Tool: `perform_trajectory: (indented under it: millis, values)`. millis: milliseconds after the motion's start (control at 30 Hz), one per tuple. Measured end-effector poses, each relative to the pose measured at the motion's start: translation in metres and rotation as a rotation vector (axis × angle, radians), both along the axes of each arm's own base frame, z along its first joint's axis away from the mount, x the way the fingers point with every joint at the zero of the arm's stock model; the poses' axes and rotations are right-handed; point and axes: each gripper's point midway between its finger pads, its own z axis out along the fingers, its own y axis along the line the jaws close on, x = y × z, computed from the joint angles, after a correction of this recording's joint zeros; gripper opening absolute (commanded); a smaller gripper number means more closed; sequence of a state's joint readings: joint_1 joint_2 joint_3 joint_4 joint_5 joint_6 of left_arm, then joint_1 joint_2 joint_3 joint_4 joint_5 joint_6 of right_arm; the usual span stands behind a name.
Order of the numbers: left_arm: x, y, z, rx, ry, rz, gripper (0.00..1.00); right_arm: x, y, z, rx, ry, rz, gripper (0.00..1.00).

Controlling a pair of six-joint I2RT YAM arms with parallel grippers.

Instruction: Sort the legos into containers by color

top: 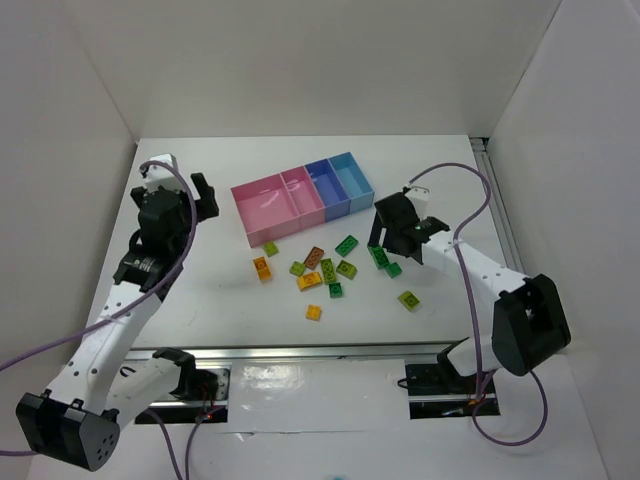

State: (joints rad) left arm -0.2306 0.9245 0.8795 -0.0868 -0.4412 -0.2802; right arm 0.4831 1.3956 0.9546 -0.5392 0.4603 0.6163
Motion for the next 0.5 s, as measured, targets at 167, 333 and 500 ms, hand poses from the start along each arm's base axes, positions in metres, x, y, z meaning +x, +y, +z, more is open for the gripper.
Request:
perform_trajectory:
  millis: [167,333,500]
  values:
    - [-0.014,0.019,-0.011,-0.02,0.086,0.123,1.0,-0.003,0.003,0.008,0.017,-0.026,0.016,0.99]
    - [-0.013,0.009,-0.018,-0.049,0.159,0.092,1.0,0.0,0.01,0.012,0.026,-0.039,0.076,0.97]
    - [-0.012,-0.01,-0.033,-0.046,0.225,0.008,1.0,0.003,0.024,-0.009,0.0,0.042,0.205,0.97]
